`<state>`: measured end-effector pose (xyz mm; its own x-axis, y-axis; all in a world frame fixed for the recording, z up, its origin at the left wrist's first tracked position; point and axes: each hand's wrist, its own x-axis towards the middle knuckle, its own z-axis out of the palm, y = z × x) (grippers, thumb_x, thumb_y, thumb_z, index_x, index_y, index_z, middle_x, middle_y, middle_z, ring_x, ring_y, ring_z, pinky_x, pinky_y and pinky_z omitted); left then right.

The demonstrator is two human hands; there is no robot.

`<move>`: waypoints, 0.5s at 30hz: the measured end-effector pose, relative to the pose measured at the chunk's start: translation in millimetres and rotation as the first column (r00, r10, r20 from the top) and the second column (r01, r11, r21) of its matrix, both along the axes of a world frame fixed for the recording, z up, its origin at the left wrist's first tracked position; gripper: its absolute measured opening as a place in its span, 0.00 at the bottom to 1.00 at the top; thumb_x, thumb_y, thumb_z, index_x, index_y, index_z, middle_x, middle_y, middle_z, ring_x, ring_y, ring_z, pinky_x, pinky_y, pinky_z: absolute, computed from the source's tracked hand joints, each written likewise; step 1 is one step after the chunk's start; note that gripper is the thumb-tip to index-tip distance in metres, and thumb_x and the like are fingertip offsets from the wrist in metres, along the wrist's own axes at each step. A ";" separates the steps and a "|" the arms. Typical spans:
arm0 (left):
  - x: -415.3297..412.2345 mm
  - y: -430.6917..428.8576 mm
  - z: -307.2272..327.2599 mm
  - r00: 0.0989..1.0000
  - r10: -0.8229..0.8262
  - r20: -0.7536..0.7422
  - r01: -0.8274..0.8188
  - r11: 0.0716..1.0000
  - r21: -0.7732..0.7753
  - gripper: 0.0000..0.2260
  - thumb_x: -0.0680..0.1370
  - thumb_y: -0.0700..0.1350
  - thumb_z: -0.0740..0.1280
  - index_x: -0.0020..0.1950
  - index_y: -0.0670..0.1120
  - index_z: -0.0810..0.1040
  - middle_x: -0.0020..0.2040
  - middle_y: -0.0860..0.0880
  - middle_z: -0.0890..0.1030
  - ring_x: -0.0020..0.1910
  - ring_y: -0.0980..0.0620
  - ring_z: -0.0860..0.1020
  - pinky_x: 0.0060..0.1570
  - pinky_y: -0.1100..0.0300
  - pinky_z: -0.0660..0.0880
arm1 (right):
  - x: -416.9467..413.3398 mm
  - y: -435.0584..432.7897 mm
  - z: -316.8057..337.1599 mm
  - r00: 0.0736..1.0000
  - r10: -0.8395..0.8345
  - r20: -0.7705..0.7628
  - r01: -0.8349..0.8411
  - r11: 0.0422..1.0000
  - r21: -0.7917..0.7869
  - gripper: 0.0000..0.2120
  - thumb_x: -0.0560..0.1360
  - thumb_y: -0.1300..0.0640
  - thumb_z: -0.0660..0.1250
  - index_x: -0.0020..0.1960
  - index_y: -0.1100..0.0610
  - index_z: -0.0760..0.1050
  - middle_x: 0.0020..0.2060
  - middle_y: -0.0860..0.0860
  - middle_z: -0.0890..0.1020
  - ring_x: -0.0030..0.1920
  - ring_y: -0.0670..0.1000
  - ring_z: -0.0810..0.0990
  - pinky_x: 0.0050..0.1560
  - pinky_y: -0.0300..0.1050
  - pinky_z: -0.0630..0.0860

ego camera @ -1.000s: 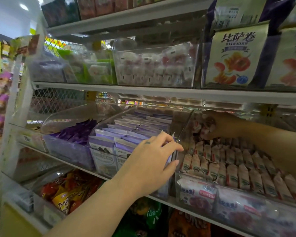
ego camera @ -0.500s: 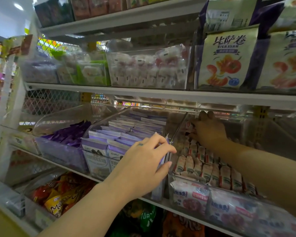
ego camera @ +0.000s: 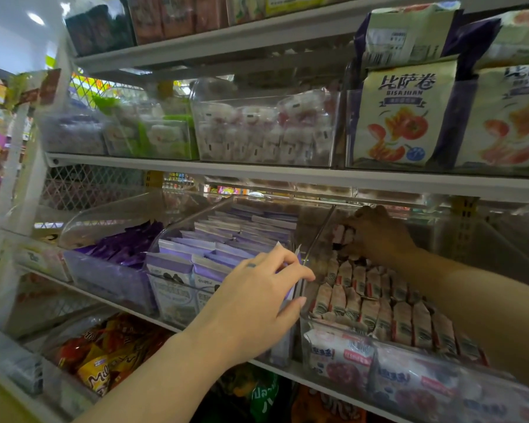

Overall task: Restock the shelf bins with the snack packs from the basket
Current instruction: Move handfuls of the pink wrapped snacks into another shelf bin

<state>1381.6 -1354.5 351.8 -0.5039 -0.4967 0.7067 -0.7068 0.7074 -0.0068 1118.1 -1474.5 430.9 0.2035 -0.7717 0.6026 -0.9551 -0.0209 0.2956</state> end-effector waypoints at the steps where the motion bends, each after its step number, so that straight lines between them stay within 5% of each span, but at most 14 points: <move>1: 0.0 -0.3 0.1 1.000 -0.001 0.003 0.001 1.000 -0.002 0.15 0.81 0.54 0.58 0.68 0.60 0.67 0.62 0.61 0.65 0.57 0.63 0.68 0.56 0.67 0.60 | 3.3 -1.0 -5.3 0.999 -0.039 0.009 0.039 0.999 -0.036 0.32 0.69 0.38 0.70 0.70 0.44 0.66 0.65 0.53 0.69 0.65 0.58 0.65 0.55 0.53 0.74; 5: -0.1 -1.3 -0.4 1.000 0.005 -0.002 -0.005 1.000 -0.013 0.15 0.81 0.54 0.58 0.67 0.60 0.68 0.62 0.60 0.66 0.55 0.62 0.68 0.55 0.66 0.60 | 5.3 -2.3 -4.4 0.999 -0.010 0.039 0.006 0.995 0.096 0.36 0.68 0.40 0.71 0.72 0.46 0.63 0.66 0.54 0.68 0.66 0.59 0.63 0.57 0.51 0.70; 10: -1.8 0.7 0.7 1.000 0.021 -0.009 -0.021 1.000 -0.019 0.15 0.81 0.53 0.58 0.68 0.58 0.68 0.63 0.58 0.66 0.50 0.62 0.66 0.56 0.65 0.61 | -4.7 22.2 26.6 0.905 0.208 0.372 -0.325 0.901 0.288 0.37 0.67 0.53 0.77 0.71 0.50 0.64 0.64 0.48 0.73 0.57 0.45 0.71 0.55 0.36 0.69; 13: -1.3 6.8 -0.9 0.998 0.059 -0.016 -0.060 0.997 -0.058 0.16 0.81 0.53 0.59 0.69 0.58 0.68 0.66 0.56 0.66 0.60 0.56 0.70 0.66 0.58 0.62 | -5.3 40.3 23.1 0.921 0.229 0.315 -0.322 0.903 0.284 0.41 0.67 0.51 0.78 0.73 0.49 0.62 0.62 0.40 0.67 0.60 0.42 0.65 0.60 0.32 0.62; 15: 2.9 14.9 -5.6 0.994 0.083 -0.068 -0.089 0.991 -0.097 0.16 0.80 0.51 0.61 0.68 0.56 0.71 0.67 0.55 0.68 0.62 0.54 0.71 0.68 0.55 0.61 | -0.5 55.7 22.1 0.924 0.281 0.257 -0.341 0.913 0.226 0.34 0.69 0.51 0.75 0.71 0.48 0.65 0.63 0.44 0.72 0.62 0.46 0.71 0.62 0.38 0.67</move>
